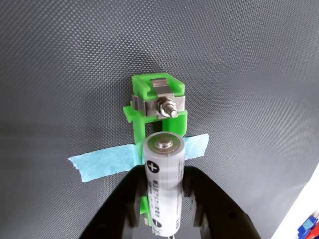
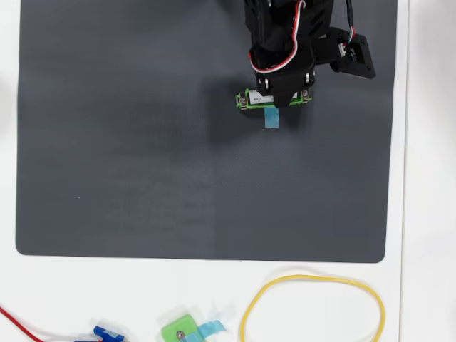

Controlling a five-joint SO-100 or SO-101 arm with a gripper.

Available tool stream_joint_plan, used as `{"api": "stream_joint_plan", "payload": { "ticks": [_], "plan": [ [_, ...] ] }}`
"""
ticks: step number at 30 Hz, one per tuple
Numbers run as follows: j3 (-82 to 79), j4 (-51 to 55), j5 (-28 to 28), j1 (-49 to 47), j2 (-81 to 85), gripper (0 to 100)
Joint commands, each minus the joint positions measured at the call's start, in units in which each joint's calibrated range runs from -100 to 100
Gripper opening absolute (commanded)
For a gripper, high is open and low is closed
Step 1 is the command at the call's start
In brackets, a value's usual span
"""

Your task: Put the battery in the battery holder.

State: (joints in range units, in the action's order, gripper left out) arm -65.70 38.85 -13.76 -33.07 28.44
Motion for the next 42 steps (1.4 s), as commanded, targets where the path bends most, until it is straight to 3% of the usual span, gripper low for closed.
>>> {"api": "stream_joint_plan", "payload": {
  "ticks": [1,42],
  "plan": [
    [1.3,-0.7,-0.4,0.6,0.7,0],
    [0.9,-3.0,-0.8,1.3,-0.4,0]
  ]
}}
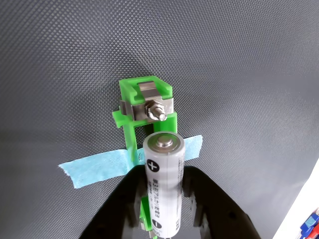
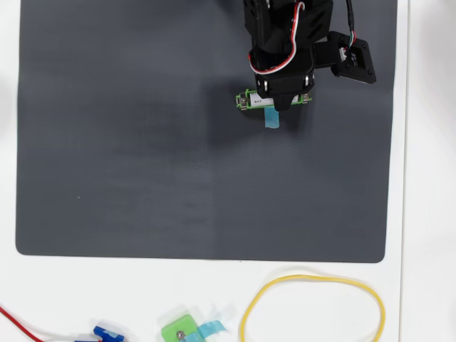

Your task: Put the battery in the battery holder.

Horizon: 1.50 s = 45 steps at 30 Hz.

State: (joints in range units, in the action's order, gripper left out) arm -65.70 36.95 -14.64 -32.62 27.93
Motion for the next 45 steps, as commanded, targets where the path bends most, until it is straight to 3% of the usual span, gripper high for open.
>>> {"api": "stream_joint_plan", "payload": {
  "ticks": [1,45],
  "plan": [
    [0.9,-1.1,0.0,0.8,0.1,0],
    [-0.3,-0.6,0.0,0.6,0.1,0]
  ]
}}
